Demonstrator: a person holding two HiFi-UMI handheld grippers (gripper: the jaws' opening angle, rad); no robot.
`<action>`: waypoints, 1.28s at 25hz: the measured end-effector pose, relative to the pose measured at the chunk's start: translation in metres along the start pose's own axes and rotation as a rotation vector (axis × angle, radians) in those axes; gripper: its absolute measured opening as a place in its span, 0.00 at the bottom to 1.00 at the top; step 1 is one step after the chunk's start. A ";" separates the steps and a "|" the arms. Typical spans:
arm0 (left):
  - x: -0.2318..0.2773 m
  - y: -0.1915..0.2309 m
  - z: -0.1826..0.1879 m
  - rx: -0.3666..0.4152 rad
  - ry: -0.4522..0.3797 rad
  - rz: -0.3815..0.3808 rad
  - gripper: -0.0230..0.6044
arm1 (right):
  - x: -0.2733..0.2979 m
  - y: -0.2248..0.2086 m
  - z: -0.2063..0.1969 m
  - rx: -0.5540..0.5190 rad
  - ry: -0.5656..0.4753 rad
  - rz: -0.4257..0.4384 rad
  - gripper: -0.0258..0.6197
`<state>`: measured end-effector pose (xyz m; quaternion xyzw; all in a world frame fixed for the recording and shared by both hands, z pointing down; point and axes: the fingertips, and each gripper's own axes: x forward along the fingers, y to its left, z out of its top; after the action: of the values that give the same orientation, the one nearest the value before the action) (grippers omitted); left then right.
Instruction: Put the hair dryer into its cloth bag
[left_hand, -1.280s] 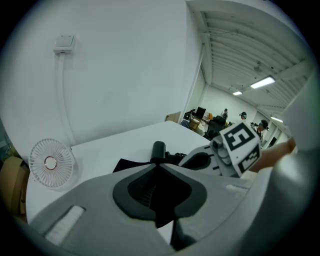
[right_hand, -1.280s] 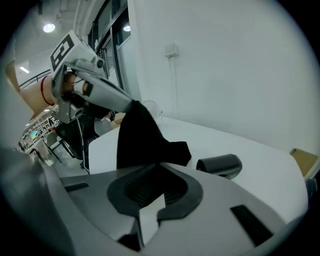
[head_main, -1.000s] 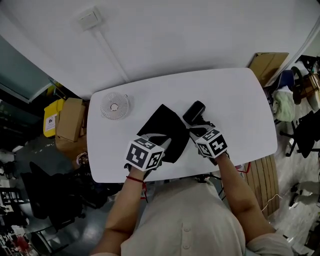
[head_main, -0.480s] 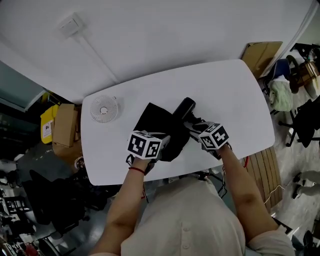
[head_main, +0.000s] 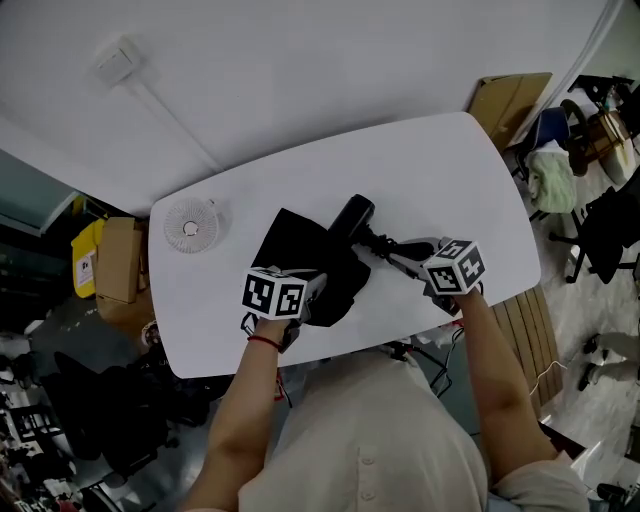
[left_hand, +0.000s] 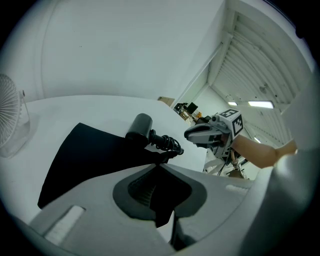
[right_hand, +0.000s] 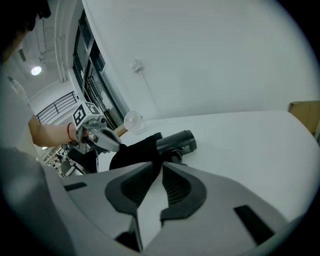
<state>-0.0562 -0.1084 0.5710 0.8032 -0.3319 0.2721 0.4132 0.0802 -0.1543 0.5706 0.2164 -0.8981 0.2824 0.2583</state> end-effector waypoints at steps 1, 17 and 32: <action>0.000 0.000 0.000 -0.003 -0.004 0.000 0.08 | -0.002 -0.007 0.001 -0.016 -0.006 -0.029 0.13; 0.000 0.000 0.000 -0.006 -0.034 0.002 0.08 | 0.001 -0.015 0.003 -0.225 0.067 -0.177 0.07; 0.000 -0.003 0.003 -0.011 -0.045 -0.004 0.08 | 0.026 -0.022 -0.017 -0.308 0.222 -0.172 0.50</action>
<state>-0.0537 -0.1096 0.5685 0.8074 -0.3413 0.2511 0.4106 0.0776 -0.1668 0.6072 0.2180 -0.8749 0.1405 0.4090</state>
